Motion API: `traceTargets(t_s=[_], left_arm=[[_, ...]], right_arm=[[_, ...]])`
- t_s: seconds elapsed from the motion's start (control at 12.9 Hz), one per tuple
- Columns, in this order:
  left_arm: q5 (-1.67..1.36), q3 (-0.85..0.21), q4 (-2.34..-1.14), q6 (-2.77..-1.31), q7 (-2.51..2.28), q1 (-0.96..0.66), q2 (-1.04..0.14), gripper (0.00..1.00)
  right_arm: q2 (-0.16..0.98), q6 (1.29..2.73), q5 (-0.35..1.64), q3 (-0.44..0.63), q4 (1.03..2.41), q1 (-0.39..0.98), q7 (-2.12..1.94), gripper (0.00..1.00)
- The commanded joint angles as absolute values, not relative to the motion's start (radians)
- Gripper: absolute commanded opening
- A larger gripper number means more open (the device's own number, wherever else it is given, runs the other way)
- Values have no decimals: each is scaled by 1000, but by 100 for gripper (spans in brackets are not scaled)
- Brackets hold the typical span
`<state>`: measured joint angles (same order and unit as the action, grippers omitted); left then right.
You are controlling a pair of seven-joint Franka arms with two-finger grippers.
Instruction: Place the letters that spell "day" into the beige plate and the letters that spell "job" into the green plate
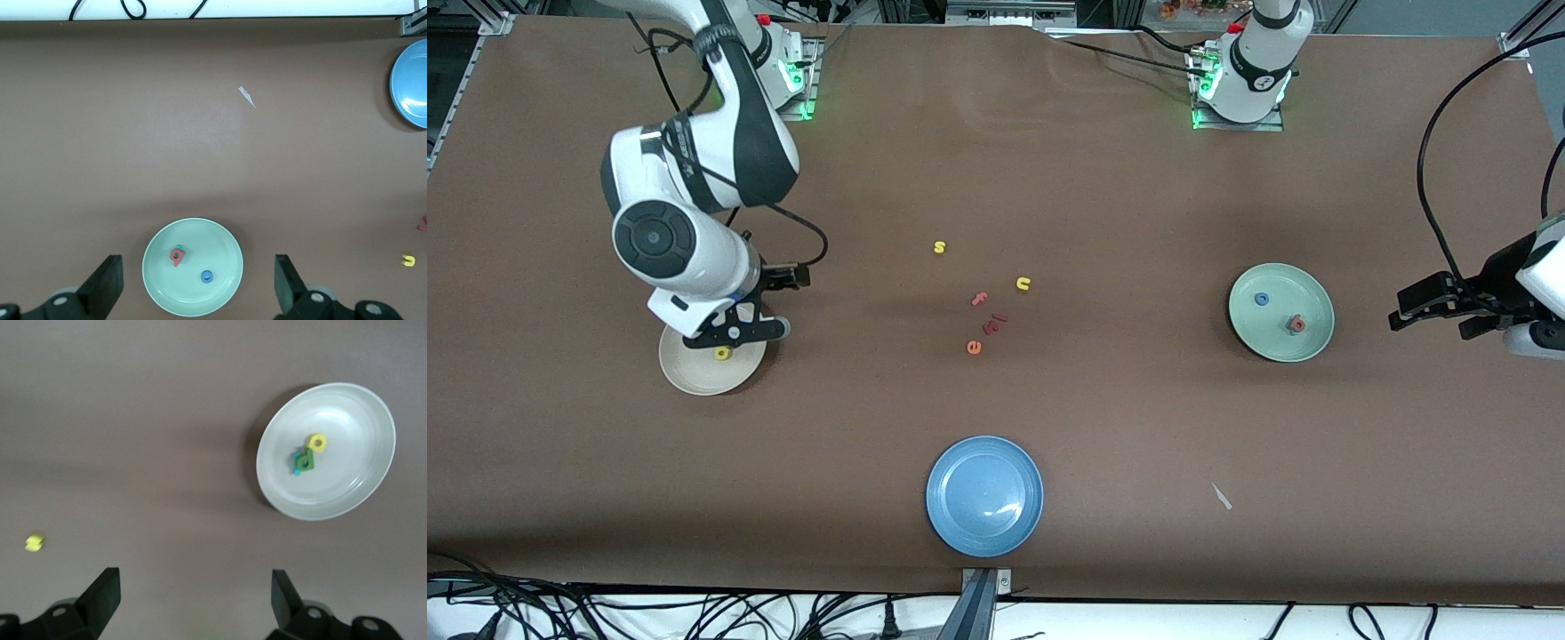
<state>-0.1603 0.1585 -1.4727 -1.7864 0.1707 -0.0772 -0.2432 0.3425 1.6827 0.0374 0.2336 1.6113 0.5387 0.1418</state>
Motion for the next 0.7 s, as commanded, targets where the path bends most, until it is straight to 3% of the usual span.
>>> traceTargets(t_s=[0.0, 0.16, 0.47, 0.62], left_arm=[[-132, 158, -1474, -1804, 190, -89, -235, 100], [-135, 160, -1433, -1807, 186, -91, -236, 100], [-111, 153, -1396, -1806, 183, -94, -247, 100], [50, 127, -1372, -1789, 176, -109, -223, 100]], right_arm=[[217, 1631, 9, 73, 1652, 384, 153, 100], [131, 1620, -11, -24, 1683, 272, 144, 100], [12, 1496, -31, -31, 1671, 203, 132, 100], [-3, 1459, -29, -5, 1654, 190, 94, 100]])
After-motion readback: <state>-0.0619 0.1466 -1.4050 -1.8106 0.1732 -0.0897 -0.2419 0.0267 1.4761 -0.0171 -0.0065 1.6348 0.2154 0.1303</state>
